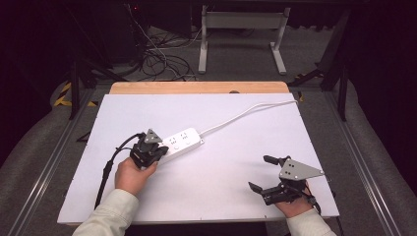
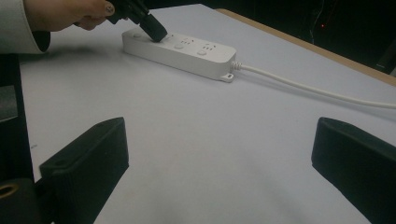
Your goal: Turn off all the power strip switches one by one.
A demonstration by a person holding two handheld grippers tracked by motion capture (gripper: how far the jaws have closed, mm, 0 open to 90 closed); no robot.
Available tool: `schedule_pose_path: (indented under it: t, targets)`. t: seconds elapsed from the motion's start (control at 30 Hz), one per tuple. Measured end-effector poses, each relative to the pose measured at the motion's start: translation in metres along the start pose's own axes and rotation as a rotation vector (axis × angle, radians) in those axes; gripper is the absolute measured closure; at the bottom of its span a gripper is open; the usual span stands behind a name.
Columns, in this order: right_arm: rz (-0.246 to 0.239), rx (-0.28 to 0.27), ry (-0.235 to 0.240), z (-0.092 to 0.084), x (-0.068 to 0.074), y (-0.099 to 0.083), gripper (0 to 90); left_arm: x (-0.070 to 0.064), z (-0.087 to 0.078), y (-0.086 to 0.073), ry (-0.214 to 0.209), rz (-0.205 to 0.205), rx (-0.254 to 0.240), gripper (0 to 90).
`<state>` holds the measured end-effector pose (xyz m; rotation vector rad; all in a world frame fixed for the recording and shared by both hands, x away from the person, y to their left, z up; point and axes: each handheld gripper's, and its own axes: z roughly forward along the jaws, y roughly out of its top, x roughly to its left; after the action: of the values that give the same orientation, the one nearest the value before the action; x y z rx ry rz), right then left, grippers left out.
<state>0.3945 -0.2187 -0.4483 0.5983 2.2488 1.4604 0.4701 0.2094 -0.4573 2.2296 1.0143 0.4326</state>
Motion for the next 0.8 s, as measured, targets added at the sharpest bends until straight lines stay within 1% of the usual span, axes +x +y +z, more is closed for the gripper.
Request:
schedule_pose_path:
  t: [0.07,0.13,0.2,0.23,0.3,0.33,0.37,0.47,0.5,0.53,0.57,0.6,0.63,0.7,0.73,0.77,0.8]
  targets:
    - [0.002,-0.003,0.003,0.0,0.0,0.0,4.4,0.001,0.0,0.0,-0.002,-0.004,0.005,90.0]
    - [0.003,-0.001,0.003,0.0,0.0,0.0,4.4,-0.003,0.001,0.001,0.027,0.016,0.012,90.0]
    - [0.004,0.004,0.001,0.001,0.0,0.0,4.4,-0.003,0.001,0.001,0.025,0.015,0.007,90.0]
    - [0.003,0.004,0.001,0.001,0.0,0.0,4.4,-0.001,0.001,0.001,0.022,0.009,-0.001,90.0]
    - [0.006,0.001,0.003,0.0,0.0,0.0,4.4,0.0,-0.001,0.001,0.009,0.006,-0.018,90.0]
    - [0.0,-0.002,0.001,0.0,0.0,0.0,4.4,0.0,-0.002,0.003,0.007,0.01,-0.011,90.0]
    - [0.002,-0.002,0.001,0.0,-0.001,-0.001,4.4,0.001,-0.005,0.003,0.011,0.006,-0.031,90.0]
    - [0.004,0.002,0.001,0.001,-0.002,-0.001,4.4,0.006,-0.016,0.006,-0.036,-0.04,-0.119,90.0]
    - [0.003,0.003,0.001,0.001,-0.002,-0.002,4.4,0.006,-0.016,0.006,-0.036,-0.04,-0.119,90.0]
    - [0.006,0.008,0.003,0.001,-0.002,-0.002,4.4,0.006,-0.022,0.008,-0.05,-0.041,-0.149,90.0]
    - [0.006,0.008,0.003,0.001,-0.002,-0.002,4.4,0.006,-0.022,0.008,-0.05,-0.041,-0.149,90.0]
    - [0.006,0.006,0.005,0.001,-0.002,-0.002,4.4,0.006,-0.025,0.011,-0.053,-0.034,-0.149,90.0]
    - [0.006,0.006,0.005,0.001,-0.002,-0.002,4.4,0.005,-0.025,0.013,-0.066,-0.042,-0.155,90.0]
    - [0.006,0.006,0.003,0.001,-0.002,-0.002,4.4,0.005,-0.026,0.015,-0.065,-0.04,-0.159,90.0]
    - [0.006,0.006,0.004,0.001,-0.002,-0.002,4.4,0.002,-0.024,0.018,-0.075,-0.038,-0.167,90.0]
    - [0.003,0.006,0.003,0.001,-0.001,-0.002,4.4,0.0,-0.022,0.021,-0.092,-0.044,-0.158,90.0]
    - [0.0,0.005,0.003,0.002,-0.002,-0.001,4.4,0.0,-0.022,0.021,-0.092,-0.044,-0.158,90.0]
